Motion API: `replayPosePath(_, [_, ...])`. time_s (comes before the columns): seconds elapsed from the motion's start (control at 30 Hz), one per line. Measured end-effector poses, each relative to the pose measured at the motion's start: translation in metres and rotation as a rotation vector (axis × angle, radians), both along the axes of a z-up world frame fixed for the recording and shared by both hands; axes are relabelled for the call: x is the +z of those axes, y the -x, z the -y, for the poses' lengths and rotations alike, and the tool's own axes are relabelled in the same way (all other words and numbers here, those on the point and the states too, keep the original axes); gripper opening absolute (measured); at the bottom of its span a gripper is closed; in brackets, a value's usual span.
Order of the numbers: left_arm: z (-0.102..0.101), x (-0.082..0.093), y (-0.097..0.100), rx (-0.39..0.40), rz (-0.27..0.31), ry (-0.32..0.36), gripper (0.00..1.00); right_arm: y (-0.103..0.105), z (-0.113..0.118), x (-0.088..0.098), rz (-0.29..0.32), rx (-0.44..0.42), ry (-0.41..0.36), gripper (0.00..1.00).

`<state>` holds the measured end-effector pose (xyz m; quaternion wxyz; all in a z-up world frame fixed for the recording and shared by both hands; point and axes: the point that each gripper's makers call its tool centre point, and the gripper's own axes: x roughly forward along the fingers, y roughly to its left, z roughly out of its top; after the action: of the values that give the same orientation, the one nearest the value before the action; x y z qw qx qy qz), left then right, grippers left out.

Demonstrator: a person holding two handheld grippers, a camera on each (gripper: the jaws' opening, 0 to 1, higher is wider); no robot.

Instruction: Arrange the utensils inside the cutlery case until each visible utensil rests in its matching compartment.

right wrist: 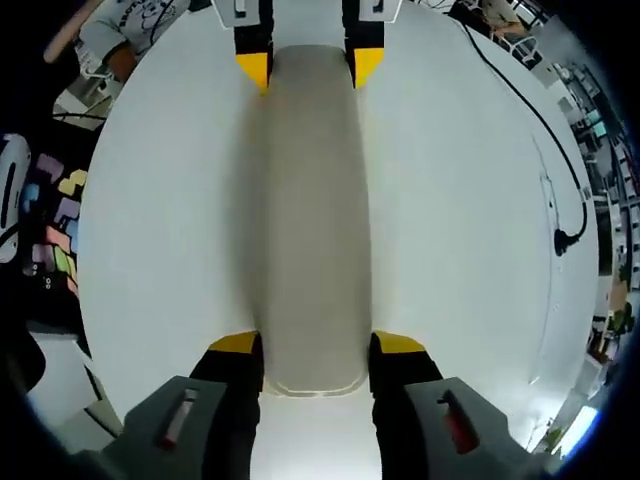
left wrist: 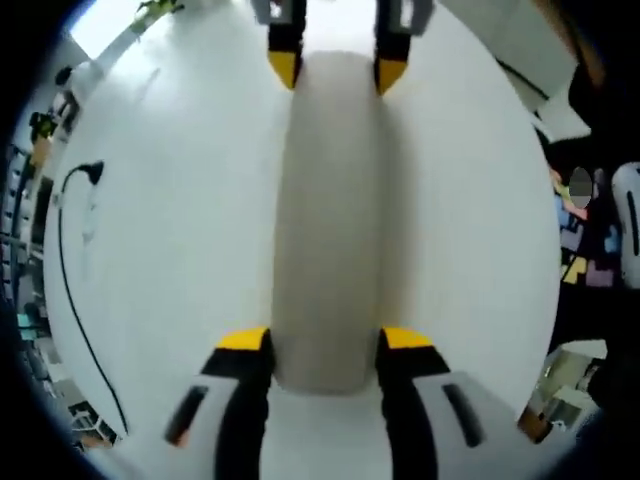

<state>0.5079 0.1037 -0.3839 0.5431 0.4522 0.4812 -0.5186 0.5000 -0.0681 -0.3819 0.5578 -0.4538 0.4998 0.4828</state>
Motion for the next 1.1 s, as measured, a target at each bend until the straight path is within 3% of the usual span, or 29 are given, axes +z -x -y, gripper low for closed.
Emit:
replayPosePath(0.43, [-0.002, 0.000, 0.001, 0.005, 0.006, 0.049, 0.45, 0.003, 0.000, -0.002, -0.009, -0.020, -0.058, 0.44])
replayPosePath(0.6, [-0.001, 0.001, 0.001, 0.004, 0.000, 0.055, 0.46, 0.003, 0.004, -0.002, -0.006, -0.076, -0.113, 0.45])
replayPosePath(0.7, [-0.004, 0.000, 0.001, 0.013, 0.001, 0.048, 0.47, 0.011, 0.005, -0.003, -0.028, -0.029, -0.130, 0.55])
replayPosePath(0.77, [-0.009, 0.001, 0.002, 0.034, -0.013, 0.050, 0.49, 0.015, 0.008, -0.002, -0.052, -0.065, -0.134, 0.58])
replayPosePath(0.87, [-0.022, 0.003, 0.004, 0.062, -0.021, 0.027, 0.49, 0.013, 0.031, -0.001, -0.045, -0.120, -0.082, 0.57])
replayPosePath(0.9, [-0.029, 0.006, 0.001, 0.061, 0.000, 0.018, 0.51, 0.012, 0.042, -0.001, -0.031, -0.133, -0.071, 0.58])
replayPosePath(0.97, [-0.036, 0.011, -0.003, 0.071, 0.024, 0.024, 0.57, 0.013, 0.057, 0.003, -0.024, -0.172, -0.085, 0.58])
replayPosePath(1.1, [-0.053, 0.020, -0.007, 0.098, 0.053, 0.044, 0.58, 0.014, 0.077, 0.011, 0.020, -0.219, -0.141, 0.58])
